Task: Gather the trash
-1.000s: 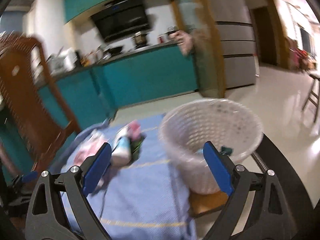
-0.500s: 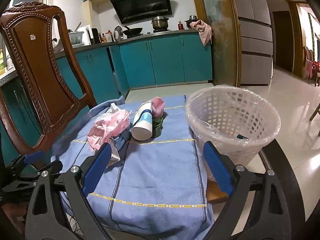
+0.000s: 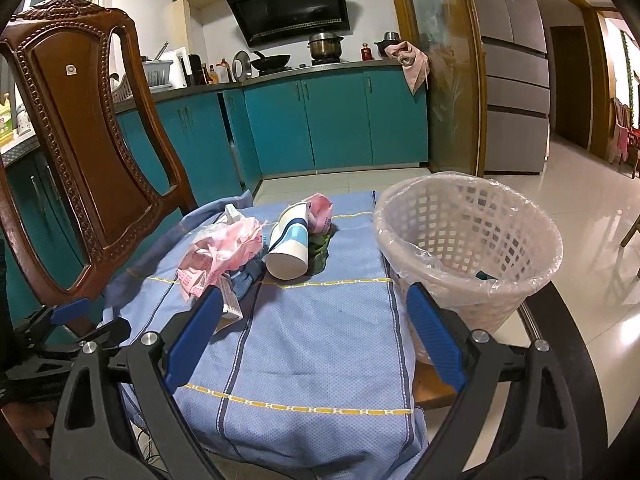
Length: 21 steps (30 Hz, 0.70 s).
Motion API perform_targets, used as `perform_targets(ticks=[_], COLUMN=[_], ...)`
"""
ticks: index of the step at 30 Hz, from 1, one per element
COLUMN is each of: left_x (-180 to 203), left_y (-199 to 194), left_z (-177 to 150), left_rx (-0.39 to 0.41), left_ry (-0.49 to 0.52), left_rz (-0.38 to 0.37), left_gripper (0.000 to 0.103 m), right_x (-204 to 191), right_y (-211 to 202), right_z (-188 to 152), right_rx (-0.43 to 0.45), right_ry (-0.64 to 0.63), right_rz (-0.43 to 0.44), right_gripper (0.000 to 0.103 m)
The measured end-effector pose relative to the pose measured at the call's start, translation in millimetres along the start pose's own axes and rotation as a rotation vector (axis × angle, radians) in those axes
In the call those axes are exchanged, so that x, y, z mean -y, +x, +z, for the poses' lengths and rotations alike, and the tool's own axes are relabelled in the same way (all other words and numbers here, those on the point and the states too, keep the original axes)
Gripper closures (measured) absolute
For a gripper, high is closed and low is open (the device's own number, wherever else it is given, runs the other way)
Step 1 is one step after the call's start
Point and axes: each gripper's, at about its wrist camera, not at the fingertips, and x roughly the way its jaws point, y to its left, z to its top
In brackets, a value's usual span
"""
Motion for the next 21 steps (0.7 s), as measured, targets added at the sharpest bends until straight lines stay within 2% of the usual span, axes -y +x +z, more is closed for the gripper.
perform_targets(ticks=[14, 21], left_x=[9.9, 30.6], left_y=[7.9, 30.4], left_z=[-0.6, 22.8], left_rx=[-0.016, 0.011], left_ry=[0.036, 0.129], left_rz=[0.000, 0.005], left_gripper=[0.004, 0.004], right_x=[-1.2, 0.4], right_y=[-0.9, 0.4], right_z=[1.9, 2.4], right_rx=[-0.009, -0.008], right_ry=[0.000, 0.012], right_rz=[0.017, 0.021], right_gripper=[0.012, 0.012])
